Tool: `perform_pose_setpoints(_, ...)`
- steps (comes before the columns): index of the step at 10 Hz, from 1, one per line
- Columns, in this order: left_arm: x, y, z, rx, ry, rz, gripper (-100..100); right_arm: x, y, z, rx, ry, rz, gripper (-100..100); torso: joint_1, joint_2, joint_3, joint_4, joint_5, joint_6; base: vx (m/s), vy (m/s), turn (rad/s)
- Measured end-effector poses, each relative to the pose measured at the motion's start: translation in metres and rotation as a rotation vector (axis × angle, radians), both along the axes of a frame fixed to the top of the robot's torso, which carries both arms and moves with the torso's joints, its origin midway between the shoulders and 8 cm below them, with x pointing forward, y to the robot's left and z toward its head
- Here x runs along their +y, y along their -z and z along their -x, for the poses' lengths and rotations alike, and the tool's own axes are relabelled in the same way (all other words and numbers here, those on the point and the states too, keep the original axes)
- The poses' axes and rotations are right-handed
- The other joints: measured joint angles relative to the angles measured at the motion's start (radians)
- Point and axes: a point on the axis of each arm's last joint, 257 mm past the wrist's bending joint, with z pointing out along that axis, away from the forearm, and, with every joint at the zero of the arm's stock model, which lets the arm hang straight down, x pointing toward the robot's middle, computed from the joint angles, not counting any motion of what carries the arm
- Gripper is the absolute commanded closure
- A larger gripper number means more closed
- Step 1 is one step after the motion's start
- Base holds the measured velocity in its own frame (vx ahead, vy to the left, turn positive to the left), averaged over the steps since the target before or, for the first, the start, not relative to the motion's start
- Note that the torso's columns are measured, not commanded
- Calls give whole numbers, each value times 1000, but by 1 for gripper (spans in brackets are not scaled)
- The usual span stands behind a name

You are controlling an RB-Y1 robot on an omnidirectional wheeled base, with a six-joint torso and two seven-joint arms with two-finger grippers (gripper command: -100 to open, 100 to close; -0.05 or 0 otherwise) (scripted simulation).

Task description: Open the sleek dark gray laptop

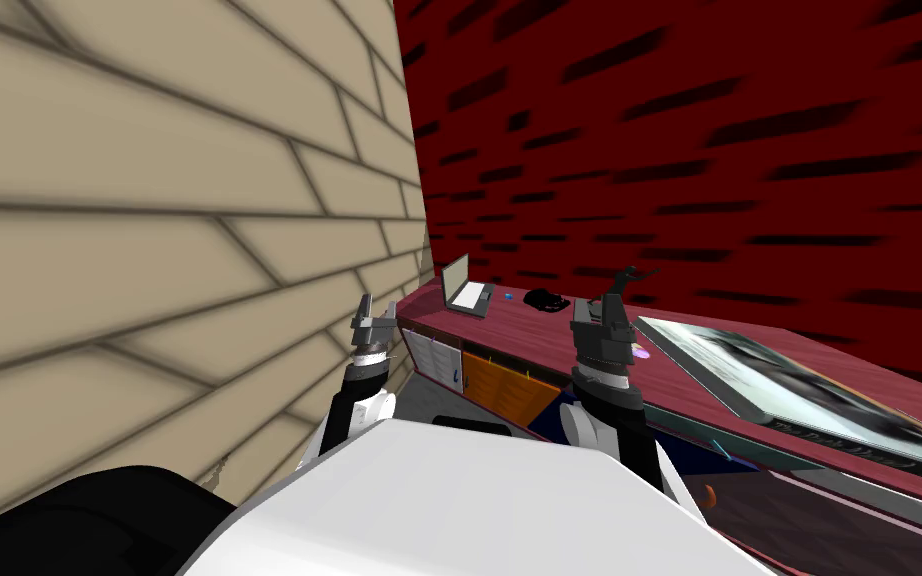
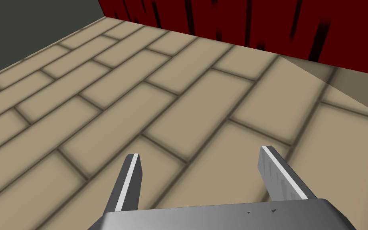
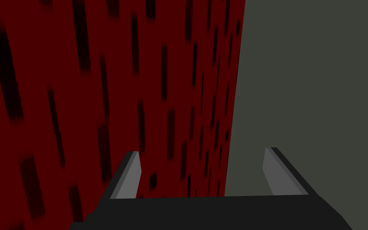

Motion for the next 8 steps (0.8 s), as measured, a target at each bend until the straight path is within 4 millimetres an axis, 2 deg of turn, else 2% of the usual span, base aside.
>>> perform_pose_setpoints(2, 0, 0, 0, 0, 0, 0, 0, 0, 0, 0, 0, 0, 0, 0, 0, 104, -209, 105, 0, 0, 0, 0, 0)
perform_pose_setpoints(8, 0, 0, 0, 0, 0, 0, 0, 0, 0, 0, 0, 0, 0, 0, 0, 544, -1087, 544, 0, 0, 0, 0, 0)
